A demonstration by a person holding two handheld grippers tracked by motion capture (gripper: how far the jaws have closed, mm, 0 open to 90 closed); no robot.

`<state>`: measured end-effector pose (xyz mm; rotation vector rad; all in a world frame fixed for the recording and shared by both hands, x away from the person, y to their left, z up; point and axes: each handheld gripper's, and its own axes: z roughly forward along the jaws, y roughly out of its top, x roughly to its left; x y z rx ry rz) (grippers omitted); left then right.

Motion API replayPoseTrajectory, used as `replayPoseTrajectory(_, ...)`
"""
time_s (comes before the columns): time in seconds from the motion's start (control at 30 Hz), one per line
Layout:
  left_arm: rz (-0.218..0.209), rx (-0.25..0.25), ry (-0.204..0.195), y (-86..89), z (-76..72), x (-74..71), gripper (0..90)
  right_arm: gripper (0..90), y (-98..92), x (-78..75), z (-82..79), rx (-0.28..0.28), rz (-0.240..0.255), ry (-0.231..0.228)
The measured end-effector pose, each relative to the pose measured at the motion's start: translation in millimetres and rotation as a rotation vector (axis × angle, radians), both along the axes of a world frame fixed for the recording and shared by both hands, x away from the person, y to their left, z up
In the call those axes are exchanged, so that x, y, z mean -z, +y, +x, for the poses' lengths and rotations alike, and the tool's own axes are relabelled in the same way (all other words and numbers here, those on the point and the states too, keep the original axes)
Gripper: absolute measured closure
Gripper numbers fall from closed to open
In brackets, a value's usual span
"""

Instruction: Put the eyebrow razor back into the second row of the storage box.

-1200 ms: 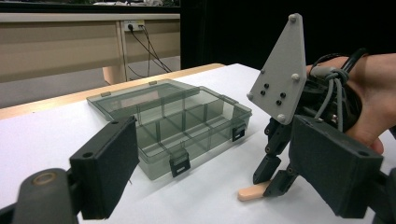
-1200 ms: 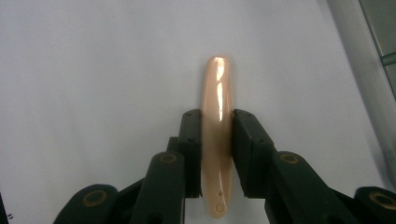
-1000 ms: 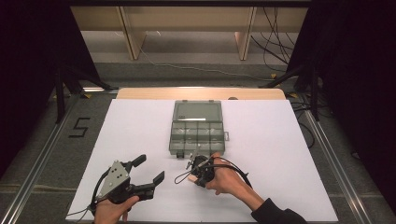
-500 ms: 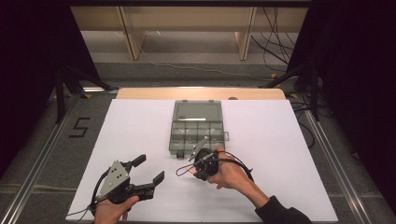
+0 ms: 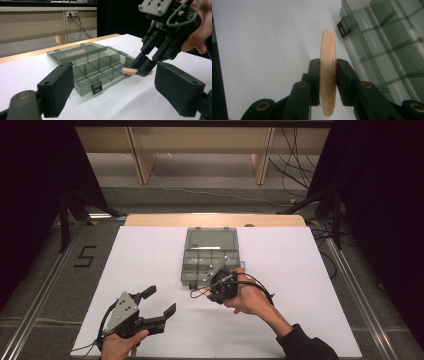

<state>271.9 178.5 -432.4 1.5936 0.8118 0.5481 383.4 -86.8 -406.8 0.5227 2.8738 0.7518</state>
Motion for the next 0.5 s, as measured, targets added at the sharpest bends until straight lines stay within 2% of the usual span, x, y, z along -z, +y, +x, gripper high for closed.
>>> replayPoseTrajectory(0.2,0.002,0.0,0.0,0.1,0.0,0.2,15.6,74.6,-1.1,-11.0,6.2,-0.001,0.018,-0.026)
replayPoseTrajectory(0.5,0.001,0.001,0.002,0.4,0.2,0.2,15.6,74.6,-2.7,-23.0,17.6,0.011,0.009,-0.052)
